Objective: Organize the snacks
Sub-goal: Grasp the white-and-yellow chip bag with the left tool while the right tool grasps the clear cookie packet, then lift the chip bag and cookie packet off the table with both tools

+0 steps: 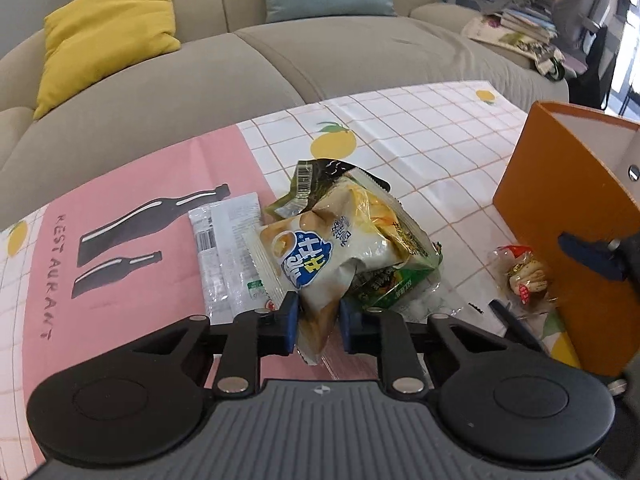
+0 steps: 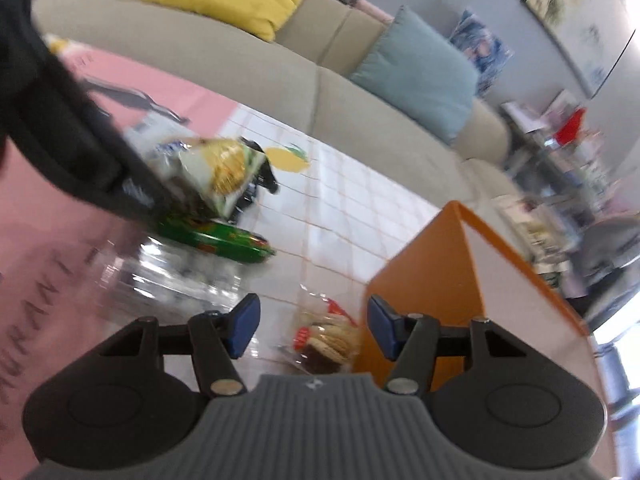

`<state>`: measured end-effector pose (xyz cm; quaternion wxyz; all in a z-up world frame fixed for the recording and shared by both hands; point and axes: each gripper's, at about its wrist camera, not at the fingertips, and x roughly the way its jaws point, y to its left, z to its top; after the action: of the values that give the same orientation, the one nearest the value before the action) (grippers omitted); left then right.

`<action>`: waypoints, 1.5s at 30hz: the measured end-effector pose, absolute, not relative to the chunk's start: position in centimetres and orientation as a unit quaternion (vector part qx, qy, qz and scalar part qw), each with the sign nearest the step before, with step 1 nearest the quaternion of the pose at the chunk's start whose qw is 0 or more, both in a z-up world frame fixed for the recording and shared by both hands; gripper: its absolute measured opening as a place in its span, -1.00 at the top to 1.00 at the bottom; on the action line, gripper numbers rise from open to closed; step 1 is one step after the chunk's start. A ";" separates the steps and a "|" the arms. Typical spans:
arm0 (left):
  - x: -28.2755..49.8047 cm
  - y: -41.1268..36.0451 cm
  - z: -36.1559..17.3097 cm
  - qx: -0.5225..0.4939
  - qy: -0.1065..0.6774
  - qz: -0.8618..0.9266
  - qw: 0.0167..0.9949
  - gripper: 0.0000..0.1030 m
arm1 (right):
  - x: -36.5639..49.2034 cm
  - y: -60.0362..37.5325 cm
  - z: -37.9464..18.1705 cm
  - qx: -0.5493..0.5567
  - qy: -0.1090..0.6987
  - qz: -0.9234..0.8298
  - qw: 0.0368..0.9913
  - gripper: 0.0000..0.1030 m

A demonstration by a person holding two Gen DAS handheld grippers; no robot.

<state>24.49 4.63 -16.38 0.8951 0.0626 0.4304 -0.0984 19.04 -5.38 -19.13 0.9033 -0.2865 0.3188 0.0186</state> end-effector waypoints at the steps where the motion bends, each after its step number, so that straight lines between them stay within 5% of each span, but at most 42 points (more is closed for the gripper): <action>1: 24.3 4.8 -16.2 0.059 0.431 -0.095 0.896 0.57 | 19.0 -5.2 -19.3 -0.287 0.324 0.014 0.901 -0.10; 7: 22.6 5.8 -15.5 0.051 0.440 -0.074 0.893 0.63 | 19.1 -5.2 -20.7 -0.292 0.344 -0.016 0.892 0.02; 15: 19.5 7.0 -15.0 0.025 0.458 -0.048 0.887 0.65 | 17.9 -5.5 -20.8 -0.292 0.344 0.011 0.892 0.75; 37: 8.2 7.3 -14.9 -0.019 0.522 -0.049 0.851 0.67 | 8.3 -4.9 -17.5 -0.232 0.369 0.215 0.874 0.77; 41: 7.8 6.9 -14.2 0.000 0.505 -0.070 0.860 0.28 | 8.2 -6.1 -17.1 -0.206 0.385 0.219 0.872 0.68; 45: 7.3 5.9 -13.2 0.064 0.474 -0.099 0.873 -0.31 | 7.9 -7.7 -16.3 -0.172 0.380 0.222 0.882 0.16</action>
<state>7.28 5.94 -13.24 0.8726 0.0643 0.4741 -0.0987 7.87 -7.66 -16.32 0.8816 -0.1716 0.3795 0.2220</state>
